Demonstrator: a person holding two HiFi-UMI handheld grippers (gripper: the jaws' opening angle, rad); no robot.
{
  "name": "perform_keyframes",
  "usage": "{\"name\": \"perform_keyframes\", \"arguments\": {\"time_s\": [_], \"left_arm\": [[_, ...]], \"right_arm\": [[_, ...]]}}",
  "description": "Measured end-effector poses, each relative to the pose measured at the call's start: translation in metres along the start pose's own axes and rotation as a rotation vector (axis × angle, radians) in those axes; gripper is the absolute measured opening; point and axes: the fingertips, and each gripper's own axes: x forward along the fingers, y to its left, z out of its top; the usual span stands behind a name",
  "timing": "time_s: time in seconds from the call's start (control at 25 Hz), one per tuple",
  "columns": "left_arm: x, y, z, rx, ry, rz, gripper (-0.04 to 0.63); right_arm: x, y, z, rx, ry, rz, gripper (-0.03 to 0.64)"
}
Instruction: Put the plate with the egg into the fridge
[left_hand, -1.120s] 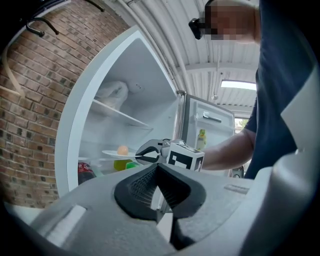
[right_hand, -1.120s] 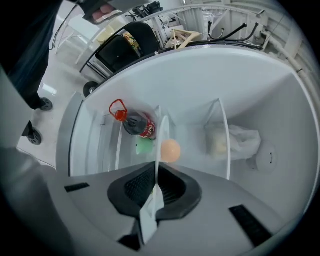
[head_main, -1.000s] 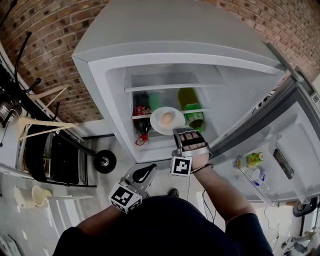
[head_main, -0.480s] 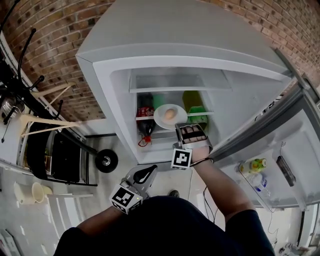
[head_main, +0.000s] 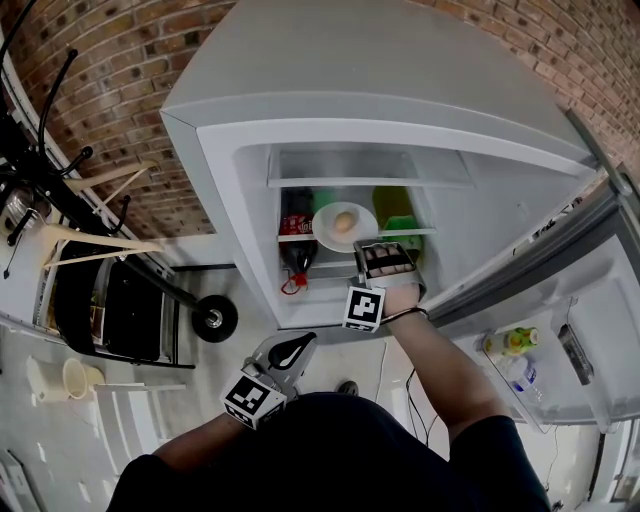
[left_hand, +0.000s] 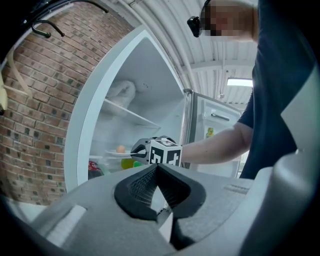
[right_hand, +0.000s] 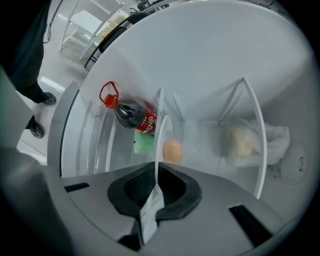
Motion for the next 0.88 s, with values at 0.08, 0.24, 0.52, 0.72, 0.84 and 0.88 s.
{"name": "perform_keyframes", "arguments": {"time_s": [0.08, 0.24, 0.52, 0.72, 0.84, 0.88], "left_arm": [[0.0, 0.001, -0.001, -0.001, 0.001, 0.002, 0.005], [0.001, 0.003, -0.001, -0.003, 0.001, 0.006, 0.005], [0.002, 0.007, 0.0, -0.011, -0.006, 0.02, 0.005], [0.001, 0.008, -0.001, -0.012, -0.011, 0.035, 0.005], [0.0, 0.01, -0.002, -0.014, -0.011, 0.045, 0.005], [-0.001, 0.011, -0.002, -0.015, -0.011, 0.048, 0.005]], "right_arm": [[0.005, -0.001, 0.0, -0.002, -0.001, 0.018, 0.021], [0.014, -0.001, 0.002, -0.016, -0.005, 0.065, 0.025], [0.024, 0.0, 0.006, -0.032, -0.006, 0.146, 0.037], [0.029, 0.007, 0.01, -0.058, 0.001, 0.192, 0.051], [0.032, 0.009, 0.01, -0.072, 0.007, 0.191, 0.054], [0.033, 0.008, 0.011, -0.073, 0.008, 0.191, 0.055]]}}
